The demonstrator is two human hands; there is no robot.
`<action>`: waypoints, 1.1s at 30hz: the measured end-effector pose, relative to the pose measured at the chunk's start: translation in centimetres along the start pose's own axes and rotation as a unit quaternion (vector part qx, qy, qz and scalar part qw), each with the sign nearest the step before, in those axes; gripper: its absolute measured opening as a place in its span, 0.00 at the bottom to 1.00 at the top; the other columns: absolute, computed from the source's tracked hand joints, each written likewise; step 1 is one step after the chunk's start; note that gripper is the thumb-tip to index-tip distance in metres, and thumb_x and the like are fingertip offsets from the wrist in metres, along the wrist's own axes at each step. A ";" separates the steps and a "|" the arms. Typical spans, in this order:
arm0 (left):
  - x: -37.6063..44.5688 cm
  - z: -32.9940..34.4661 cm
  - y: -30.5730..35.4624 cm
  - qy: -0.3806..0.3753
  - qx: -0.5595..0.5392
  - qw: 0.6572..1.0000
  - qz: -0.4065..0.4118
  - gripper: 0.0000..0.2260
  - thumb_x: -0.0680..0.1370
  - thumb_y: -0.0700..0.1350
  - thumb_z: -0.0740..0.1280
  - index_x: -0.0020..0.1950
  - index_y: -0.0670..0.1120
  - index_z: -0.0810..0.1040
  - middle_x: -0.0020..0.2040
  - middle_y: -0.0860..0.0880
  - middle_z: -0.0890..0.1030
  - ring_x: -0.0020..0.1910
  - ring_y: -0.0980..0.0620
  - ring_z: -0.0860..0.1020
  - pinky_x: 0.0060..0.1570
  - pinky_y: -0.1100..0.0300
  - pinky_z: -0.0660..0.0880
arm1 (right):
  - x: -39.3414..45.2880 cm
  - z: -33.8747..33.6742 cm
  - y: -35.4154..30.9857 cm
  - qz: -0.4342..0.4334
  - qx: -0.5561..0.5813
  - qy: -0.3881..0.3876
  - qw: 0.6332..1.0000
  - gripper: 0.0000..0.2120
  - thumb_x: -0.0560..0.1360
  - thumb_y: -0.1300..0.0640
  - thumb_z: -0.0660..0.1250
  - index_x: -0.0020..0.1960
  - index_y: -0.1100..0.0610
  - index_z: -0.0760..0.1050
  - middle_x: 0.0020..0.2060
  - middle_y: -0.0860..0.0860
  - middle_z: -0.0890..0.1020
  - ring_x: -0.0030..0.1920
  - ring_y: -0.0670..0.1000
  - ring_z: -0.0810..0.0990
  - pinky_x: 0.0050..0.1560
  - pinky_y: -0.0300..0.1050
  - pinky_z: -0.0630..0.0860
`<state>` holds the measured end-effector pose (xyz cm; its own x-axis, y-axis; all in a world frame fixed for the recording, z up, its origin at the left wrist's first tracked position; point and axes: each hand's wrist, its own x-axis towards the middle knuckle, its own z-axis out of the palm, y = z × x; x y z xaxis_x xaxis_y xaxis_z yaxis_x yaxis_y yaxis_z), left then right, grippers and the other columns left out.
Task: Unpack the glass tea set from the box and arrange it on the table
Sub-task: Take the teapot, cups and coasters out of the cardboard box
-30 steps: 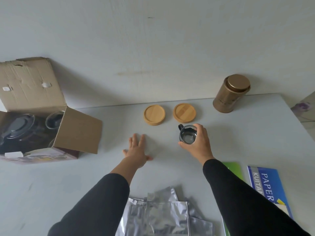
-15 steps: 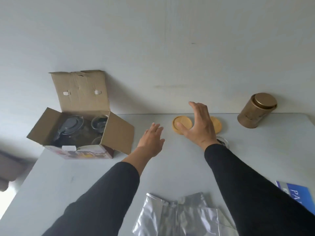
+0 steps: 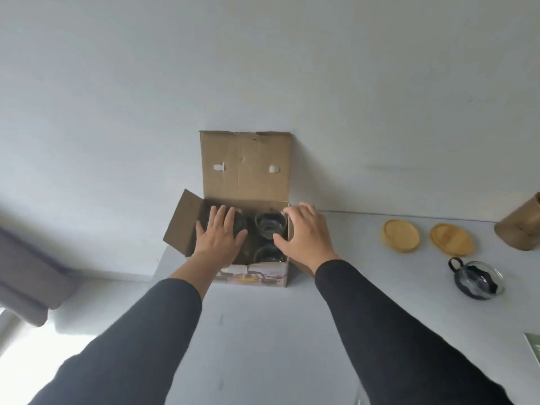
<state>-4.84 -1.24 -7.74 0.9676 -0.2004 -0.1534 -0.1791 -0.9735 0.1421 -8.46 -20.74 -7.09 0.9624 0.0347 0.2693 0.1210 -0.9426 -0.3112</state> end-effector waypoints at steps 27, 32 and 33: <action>0.3 0.4 -1.4 0.001 -0.055 0.998 0.001 0.33 0.79 0.61 0.52 0.79 0.49 0.44 0.80 0.49 0.43 0.78 0.47 0.39 0.76 0.43 0.45 | 2.8 0.0 -3.8 0.086 0.081 0.103 0.988 0.40 0.59 0.45 0.78 0.63 0.60 0.67 0.57 0.55 0.66 0.50 0.52 0.74 0.48 0.39 0.75; -0.3 -1.5 3.4 0.069 -0.101 0.992 -0.012 0.25 0.81 0.57 0.51 0.73 0.43 0.63 0.79 0.46 0.52 0.79 0.46 0.42 0.76 0.43 0.44 | -0.4 -2.7 -0.1 0.094 0.123 0.167 0.974 0.38 0.56 0.49 0.79 0.60 0.61 0.68 0.54 0.55 0.68 0.48 0.53 0.75 0.49 0.38 0.75; -0.5 -1.6 4.8 0.084 -0.106 0.991 0.007 0.24 0.82 0.55 0.51 0.71 0.42 0.67 0.79 0.46 0.52 0.79 0.46 0.43 0.76 0.44 0.44 | -1.5 -3.1 1.1 0.105 0.127 0.172 0.971 0.37 0.56 0.49 0.79 0.60 0.61 0.69 0.54 0.54 0.68 0.49 0.53 0.76 0.49 0.37 0.74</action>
<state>-5.89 -5.69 -5.46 0.9845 -0.1752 0.0119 -0.1683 -0.9221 0.3483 -10.50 -22.84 -4.98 0.8394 -0.3036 0.4508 0.0289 -0.8033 -0.5948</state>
